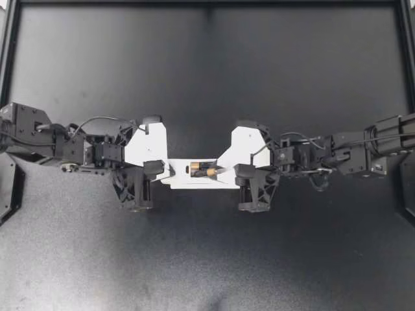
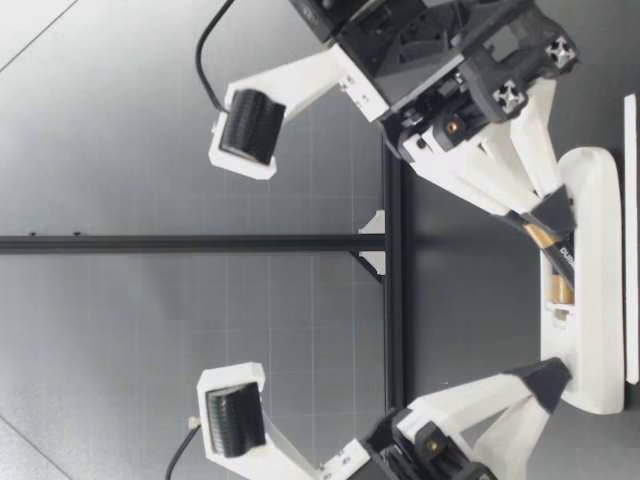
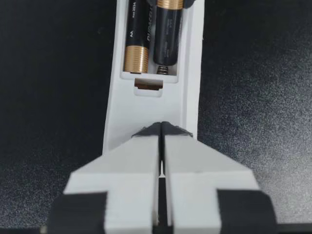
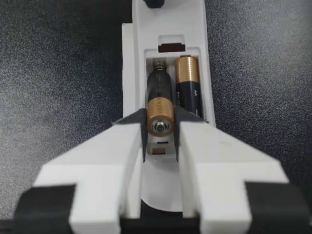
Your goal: Place the battery into the slot of the remote controller.
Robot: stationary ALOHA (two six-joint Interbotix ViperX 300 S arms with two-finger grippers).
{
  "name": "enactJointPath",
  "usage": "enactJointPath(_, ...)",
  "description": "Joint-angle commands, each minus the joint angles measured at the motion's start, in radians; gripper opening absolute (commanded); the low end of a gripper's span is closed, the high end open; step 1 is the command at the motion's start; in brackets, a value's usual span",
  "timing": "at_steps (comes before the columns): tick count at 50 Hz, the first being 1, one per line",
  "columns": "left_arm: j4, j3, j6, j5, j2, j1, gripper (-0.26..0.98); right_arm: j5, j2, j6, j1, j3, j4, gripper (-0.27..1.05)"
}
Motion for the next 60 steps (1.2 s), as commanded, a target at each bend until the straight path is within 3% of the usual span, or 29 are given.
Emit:
enactJointPath(1,0.002,-0.008,-0.002,0.003,-0.015,0.003,-0.16,0.025,-0.029,-0.002,-0.008,-0.021,-0.002,0.06)
enactJointPath(8,0.002,-0.008,-0.003,0.003,-0.018,0.003,-0.16,0.069,-0.041,-0.002,-0.008,-0.032,-0.003,0.18)
enactJointPath(19,0.000,-0.008,-0.005,0.003,-0.021,0.003,-0.16,0.101,-0.072,0.014,-0.008,-0.051,0.002,0.49)
enactJointPath(28,-0.002,-0.008,-0.008,0.003,-0.025,0.003,-0.16,0.077,-0.124,0.112,-0.008,-0.032,0.051,0.50)
enactJointPath(37,-0.002,-0.008,-0.011,0.005,-0.028,0.003,-0.16,0.006,-0.166,0.385,-0.006,0.023,0.126,0.43)
enactJointPath(50,-0.006,-0.008,-0.015,0.006,-0.031,0.003,-0.16,-0.049,-0.202,0.939,-0.003,0.095,0.124,0.14)
enactJointPath(60,-0.005,-0.008,-0.017,0.008,-0.031,0.003,-0.16,-0.002,-0.201,1.155,0.002,0.095,0.115,-0.02)
